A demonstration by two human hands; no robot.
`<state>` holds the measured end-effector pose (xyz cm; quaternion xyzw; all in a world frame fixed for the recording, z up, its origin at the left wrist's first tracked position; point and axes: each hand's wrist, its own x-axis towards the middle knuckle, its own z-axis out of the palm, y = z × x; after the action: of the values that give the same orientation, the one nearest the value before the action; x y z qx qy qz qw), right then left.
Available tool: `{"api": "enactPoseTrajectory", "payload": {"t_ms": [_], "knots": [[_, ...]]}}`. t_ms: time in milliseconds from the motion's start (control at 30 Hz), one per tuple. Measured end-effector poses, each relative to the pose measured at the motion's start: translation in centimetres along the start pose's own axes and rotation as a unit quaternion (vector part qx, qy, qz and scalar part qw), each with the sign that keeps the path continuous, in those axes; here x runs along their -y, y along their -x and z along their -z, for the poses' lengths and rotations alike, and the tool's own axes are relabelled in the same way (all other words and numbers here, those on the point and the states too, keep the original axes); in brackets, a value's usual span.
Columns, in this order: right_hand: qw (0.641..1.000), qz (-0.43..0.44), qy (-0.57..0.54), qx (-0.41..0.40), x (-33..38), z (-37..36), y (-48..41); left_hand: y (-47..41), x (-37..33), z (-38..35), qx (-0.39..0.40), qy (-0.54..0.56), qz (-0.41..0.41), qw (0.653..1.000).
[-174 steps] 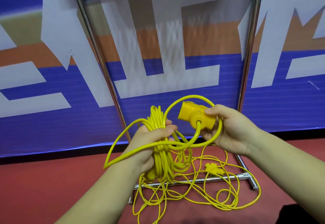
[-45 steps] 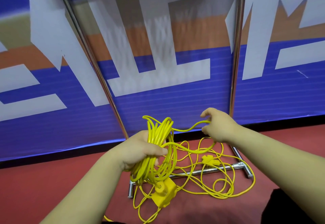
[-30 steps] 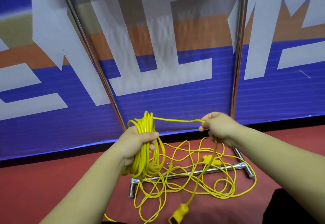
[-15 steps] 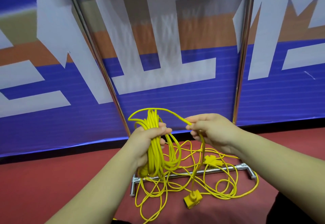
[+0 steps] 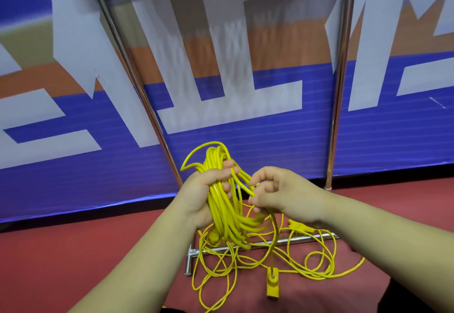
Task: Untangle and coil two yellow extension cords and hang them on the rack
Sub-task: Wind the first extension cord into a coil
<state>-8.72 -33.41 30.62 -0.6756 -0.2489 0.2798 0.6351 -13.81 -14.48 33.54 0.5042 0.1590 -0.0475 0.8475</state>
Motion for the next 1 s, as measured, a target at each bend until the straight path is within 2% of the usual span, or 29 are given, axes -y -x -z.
{"api": "enactPoseTrajectory", "payload": {"t_ms": [167, 267, 333, 467, 600, 667, 833, 1000], "knots": [[0.994, 0.044, 0.087, 0.042, -0.7, -0.5, 0.1, 0.5, -1.9, -0.6, 0.016, -0.008, -0.119, 0.993], [0.985, 0.064, 0.159, 0.017, -0.7, -0.4, 0.2, 0.3, -2.0, -0.1, 0.016, -0.019, -0.152, 0.988], [0.984, 0.059, 0.168, 0.001, -0.5, 0.1, 0.3, 0.2, -1.7, 0.4, 0.011, -0.054, -0.162, 0.985], [0.994, 0.056, 0.087, -0.044, 1.0, 0.8, 0.1, -0.1, -0.5, 1.2, -0.018, -0.129, -0.151, 0.98], [0.987, 0.064, -0.093, -0.113, 3.1, 1.5, -0.1, -0.4, 1.1, 1.4, 0.008, -0.204, -0.122, 0.971], [0.979, 0.066, -0.149, -0.126, 3.9, 1.8, -0.2, -0.4, 2.1, 1.1, 0.027, -0.223, -0.099, 0.969], [0.965, 0.064, -0.213, -0.14, 4.8, 1.7, -0.6, -0.3, 3.9, -0.7, 0.08, -0.211, -0.044, 0.973], [0.948, 0.056, -0.257, -0.179, 4.5, 2.0, -0.9, 0.1, 4.6, -2.4, 0.096, -0.23, -0.057, 0.967]]}}
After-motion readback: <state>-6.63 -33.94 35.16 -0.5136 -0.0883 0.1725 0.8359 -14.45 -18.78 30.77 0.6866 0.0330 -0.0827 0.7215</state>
